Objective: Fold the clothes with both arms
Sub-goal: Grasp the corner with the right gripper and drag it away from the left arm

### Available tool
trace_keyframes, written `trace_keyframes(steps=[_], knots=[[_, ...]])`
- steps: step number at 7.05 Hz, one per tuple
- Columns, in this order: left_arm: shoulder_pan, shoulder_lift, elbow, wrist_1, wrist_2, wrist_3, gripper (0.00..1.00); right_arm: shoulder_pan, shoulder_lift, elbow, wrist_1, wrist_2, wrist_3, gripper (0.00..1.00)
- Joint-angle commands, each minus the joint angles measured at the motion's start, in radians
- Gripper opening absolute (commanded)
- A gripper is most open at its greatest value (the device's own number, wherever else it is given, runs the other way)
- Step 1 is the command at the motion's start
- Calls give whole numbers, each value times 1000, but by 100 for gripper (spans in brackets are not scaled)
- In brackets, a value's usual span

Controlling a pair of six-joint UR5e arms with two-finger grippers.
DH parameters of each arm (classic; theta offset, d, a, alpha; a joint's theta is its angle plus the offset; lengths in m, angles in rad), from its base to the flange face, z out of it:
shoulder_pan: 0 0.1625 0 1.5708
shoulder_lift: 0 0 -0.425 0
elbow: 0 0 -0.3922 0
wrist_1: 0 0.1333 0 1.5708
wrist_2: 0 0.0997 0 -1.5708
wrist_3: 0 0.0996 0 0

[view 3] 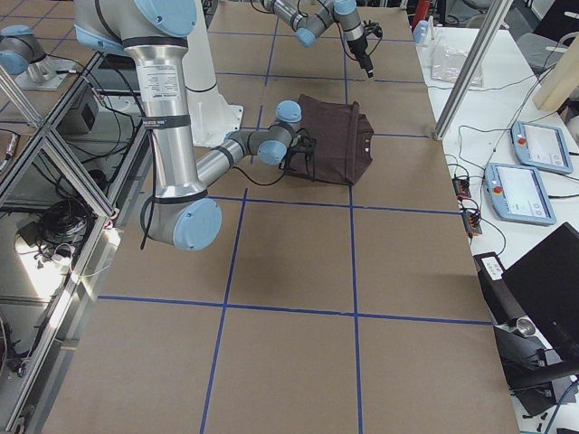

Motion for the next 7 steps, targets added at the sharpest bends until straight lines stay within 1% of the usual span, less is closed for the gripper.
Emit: trace_keyframes(steps=[1, 2, 3, 4, 5, 6, 7], knots=[[4, -5, -5, -1, -2, -34, 100, -164, -158, 169, 8, -3, 56, 0], [9, -5, -11, -1, -2, -42, 100, -250, -172, 216, 8, -8, 106, 0], [17, -4, -32, 2, -2, -42, 100, -300, -180, 240, 10, -8, 119, 63], [40, 5, -75, 28, -17, -42, 100, -308, -175, 244, 10, -35, 121, 100], [91, 33, -141, 46, -21, -89, 100, -277, -169, 261, 10, -68, 121, 100], [174, 71, -201, 68, -18, -209, 100, -195, -157, 263, 16, -63, 119, 100], [272, 117, -271, 113, -9, -344, 97, -112, -134, 277, 16, -57, 118, 100]])
